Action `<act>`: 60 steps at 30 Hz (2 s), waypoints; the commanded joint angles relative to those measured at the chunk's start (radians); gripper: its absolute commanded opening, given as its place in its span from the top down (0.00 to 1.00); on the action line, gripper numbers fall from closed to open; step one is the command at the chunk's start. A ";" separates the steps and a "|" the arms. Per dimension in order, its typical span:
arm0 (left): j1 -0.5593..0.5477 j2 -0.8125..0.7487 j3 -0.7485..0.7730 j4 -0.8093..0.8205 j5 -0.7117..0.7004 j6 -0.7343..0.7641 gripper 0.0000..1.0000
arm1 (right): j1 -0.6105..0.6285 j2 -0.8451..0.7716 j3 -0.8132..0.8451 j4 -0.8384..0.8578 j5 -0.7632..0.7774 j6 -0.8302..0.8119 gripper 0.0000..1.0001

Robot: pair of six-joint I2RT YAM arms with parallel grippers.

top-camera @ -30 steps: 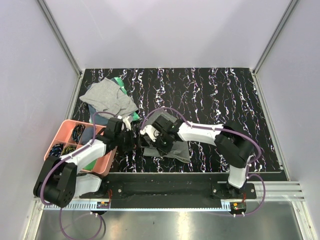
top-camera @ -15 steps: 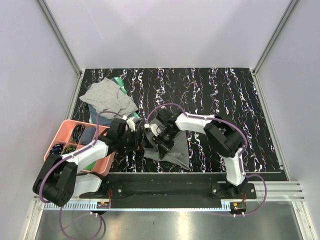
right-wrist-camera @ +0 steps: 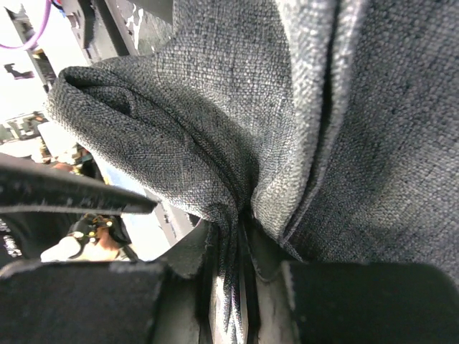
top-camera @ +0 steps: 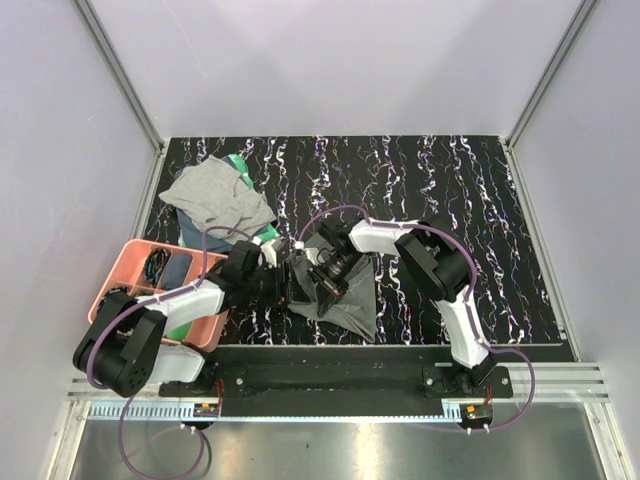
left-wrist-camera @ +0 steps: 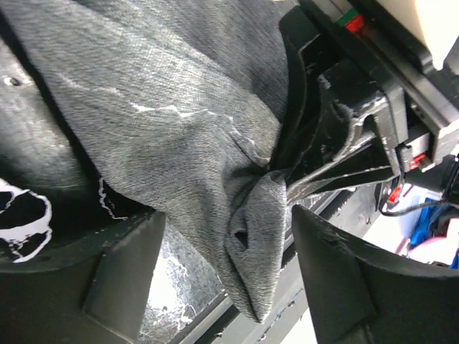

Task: Fold the napkin, place the utensils inside, and roll it up
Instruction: Roll the napkin with the utensil

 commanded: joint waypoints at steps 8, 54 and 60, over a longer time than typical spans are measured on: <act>-0.004 0.042 -0.014 0.059 -0.112 -0.068 0.42 | -0.030 0.047 0.045 -0.006 -0.027 -0.011 0.82; 0.034 0.236 0.224 -0.229 0.054 0.117 1.00 | 0.231 -0.605 -0.424 0.351 0.765 0.199 0.31; 0.039 0.225 0.231 -0.244 0.052 0.125 1.00 | 0.230 -0.516 -0.394 0.294 0.682 0.203 0.54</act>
